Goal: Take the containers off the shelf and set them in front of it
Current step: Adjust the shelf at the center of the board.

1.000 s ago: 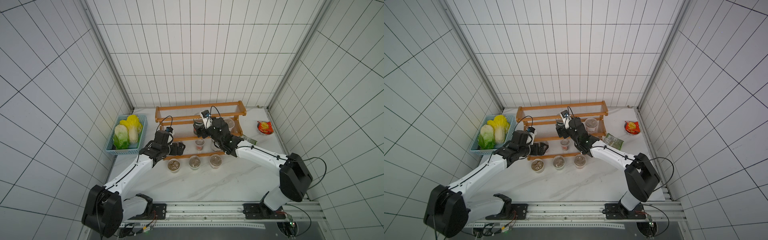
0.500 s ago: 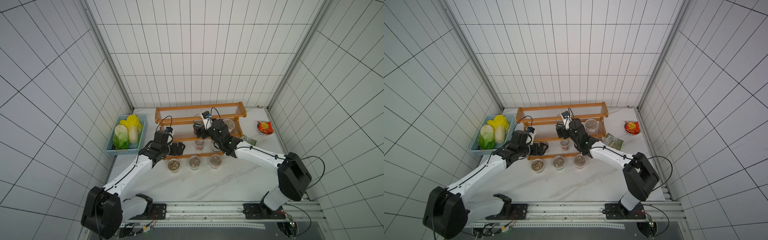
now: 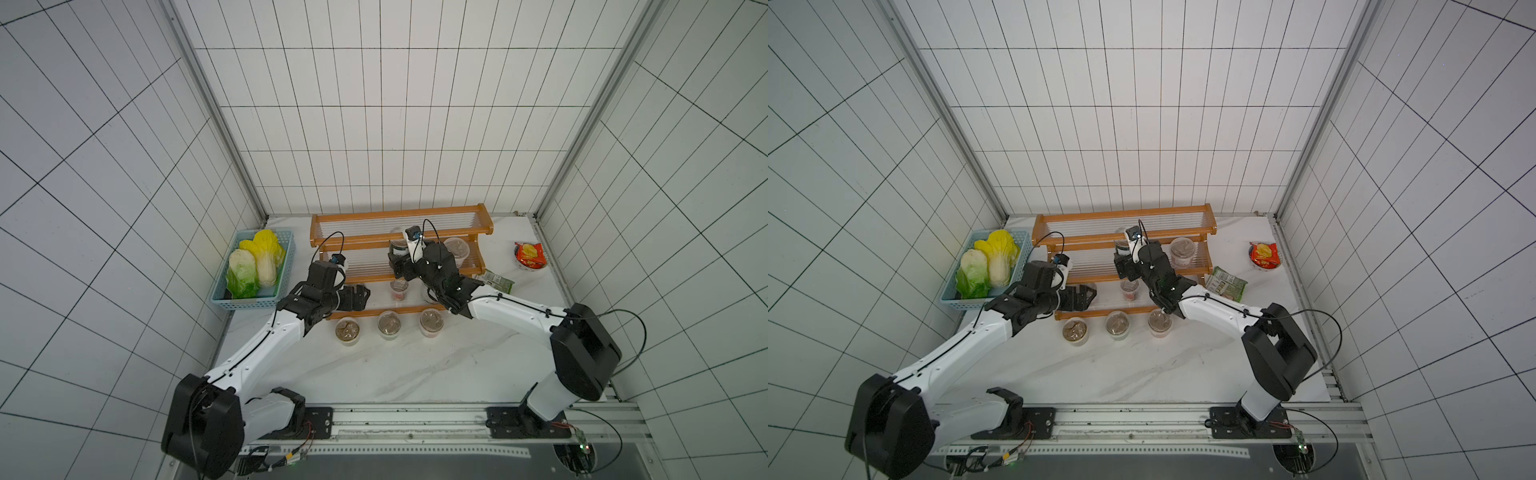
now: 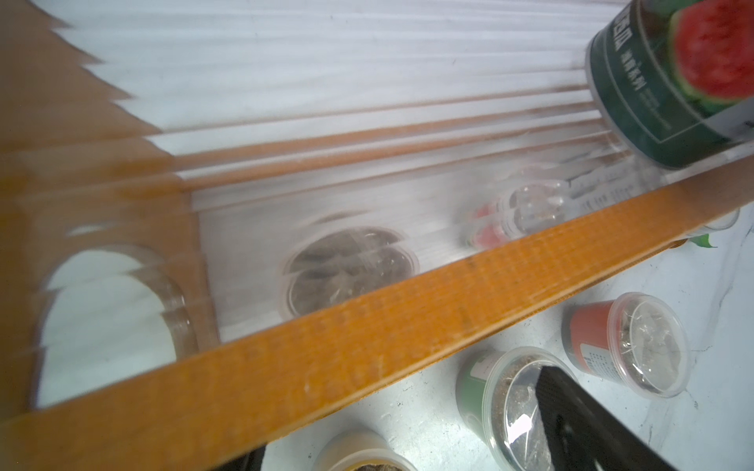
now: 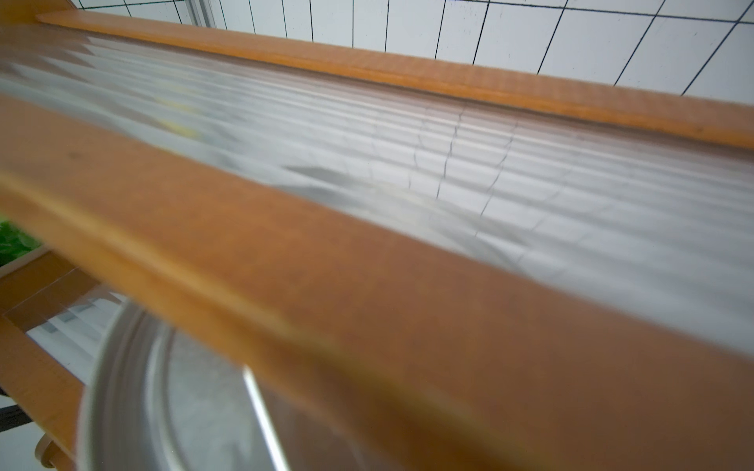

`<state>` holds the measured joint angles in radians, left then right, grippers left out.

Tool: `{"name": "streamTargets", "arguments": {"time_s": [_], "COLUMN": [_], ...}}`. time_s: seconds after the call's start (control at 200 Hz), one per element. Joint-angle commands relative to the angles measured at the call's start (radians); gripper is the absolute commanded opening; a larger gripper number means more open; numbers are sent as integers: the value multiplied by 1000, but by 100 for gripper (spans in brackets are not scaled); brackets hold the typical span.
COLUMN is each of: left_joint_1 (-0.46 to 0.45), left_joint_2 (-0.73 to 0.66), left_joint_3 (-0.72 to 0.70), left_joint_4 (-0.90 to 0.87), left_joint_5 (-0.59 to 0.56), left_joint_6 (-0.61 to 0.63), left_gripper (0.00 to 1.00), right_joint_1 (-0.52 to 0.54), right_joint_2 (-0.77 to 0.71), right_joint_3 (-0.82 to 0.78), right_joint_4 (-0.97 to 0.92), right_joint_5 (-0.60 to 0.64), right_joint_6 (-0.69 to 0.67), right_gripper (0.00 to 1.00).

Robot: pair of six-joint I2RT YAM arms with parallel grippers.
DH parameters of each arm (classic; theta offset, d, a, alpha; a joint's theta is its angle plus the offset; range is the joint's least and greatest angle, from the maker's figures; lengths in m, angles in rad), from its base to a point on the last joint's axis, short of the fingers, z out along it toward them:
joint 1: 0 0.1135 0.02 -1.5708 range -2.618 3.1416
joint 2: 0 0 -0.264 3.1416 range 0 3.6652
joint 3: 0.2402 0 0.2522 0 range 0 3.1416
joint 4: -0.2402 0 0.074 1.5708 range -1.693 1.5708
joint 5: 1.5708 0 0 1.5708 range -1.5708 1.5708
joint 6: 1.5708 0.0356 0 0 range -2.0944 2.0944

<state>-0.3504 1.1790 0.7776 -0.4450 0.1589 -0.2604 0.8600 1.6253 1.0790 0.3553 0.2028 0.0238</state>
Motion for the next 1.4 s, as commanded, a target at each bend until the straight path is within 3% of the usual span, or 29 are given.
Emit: {"name": "streamTargets", "arguments": {"time_s": [0.0, 0.235, 0.53, 0.965, 1.399], "left_joint_1": [5, 5, 5, 5, 4], "left_joint_2": [-20, -23, -2, -1, -6], "left_joint_3": [8, 14, 14, 9, 17], "left_joint_4": [8, 0, 9, 11, 6], "left_joint_5": [-4, -12, -10, -16, 22], "left_joint_6": [12, 13, 15, 24, 29], "left_gripper": [98, 98, 98, 98, 98], "right_joint_1": [7, 7, 15, 48, 96], "right_joint_2": [11, -12, -64, -113, -277], "right_joint_3": [-21, -41, -22, -52, -175], "right_joint_4": [22, 40, 39, 6, -84], "right_joint_5": [18, 3, 6, 3, 24], "right_joint_6": [15, 11, -17, -21, -32], "right_gripper": [93, 77, 69, 68, 67]}}
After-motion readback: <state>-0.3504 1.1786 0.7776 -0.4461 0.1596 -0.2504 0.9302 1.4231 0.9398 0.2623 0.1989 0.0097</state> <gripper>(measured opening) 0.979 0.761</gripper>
